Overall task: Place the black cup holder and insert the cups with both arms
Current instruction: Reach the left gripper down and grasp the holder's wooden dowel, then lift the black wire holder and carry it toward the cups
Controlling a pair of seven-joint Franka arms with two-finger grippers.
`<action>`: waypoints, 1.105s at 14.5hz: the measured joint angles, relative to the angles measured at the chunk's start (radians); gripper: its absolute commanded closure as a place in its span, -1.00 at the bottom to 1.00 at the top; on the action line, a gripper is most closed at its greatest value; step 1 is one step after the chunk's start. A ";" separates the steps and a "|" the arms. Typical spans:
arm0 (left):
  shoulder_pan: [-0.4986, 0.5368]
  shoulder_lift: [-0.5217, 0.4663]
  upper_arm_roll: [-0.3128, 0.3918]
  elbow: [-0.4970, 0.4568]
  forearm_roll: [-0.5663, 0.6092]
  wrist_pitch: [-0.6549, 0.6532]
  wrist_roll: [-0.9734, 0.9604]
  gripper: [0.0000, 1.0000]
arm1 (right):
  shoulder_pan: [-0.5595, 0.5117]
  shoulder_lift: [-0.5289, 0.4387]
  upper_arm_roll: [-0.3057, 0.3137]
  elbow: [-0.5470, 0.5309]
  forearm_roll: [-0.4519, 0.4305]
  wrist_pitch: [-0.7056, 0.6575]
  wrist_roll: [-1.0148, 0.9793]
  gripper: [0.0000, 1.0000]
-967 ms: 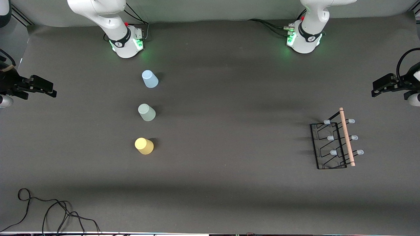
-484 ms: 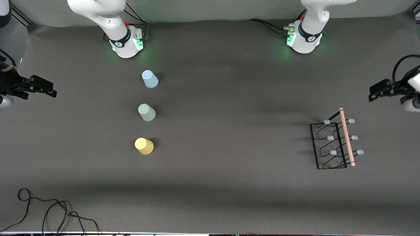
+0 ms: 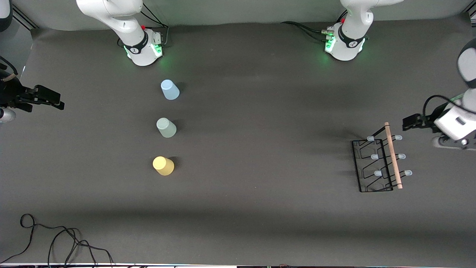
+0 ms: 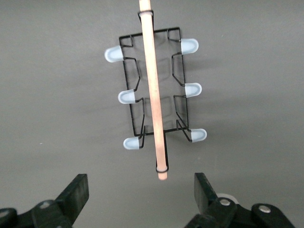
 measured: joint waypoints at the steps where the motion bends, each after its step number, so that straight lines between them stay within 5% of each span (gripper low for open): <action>1: -0.001 0.029 -0.004 -0.002 0.000 0.013 0.000 -0.85 | 0.000 0.000 0.000 0.000 0.000 -0.001 0.000 -0.99; 5: -0.003 0.160 -0.007 -0.005 0.000 0.082 0.000 -0.38 | 0.000 0.000 0.000 0.000 0.000 -0.002 0.000 -0.99; 8: -0.003 0.229 -0.007 -0.004 0.000 0.117 0.000 0.80 | 0.000 0.000 0.000 0.000 0.000 -0.002 0.000 -0.99; 9: -0.003 0.237 -0.007 -0.002 0.000 0.119 0.001 1.00 | 0.000 0.000 0.000 0.000 0.000 -0.002 0.000 -0.99; 16: -0.017 0.202 -0.014 0.037 0.001 0.054 -0.006 1.00 | 0.000 0.000 0.000 0.000 0.000 -0.002 0.000 -0.99</action>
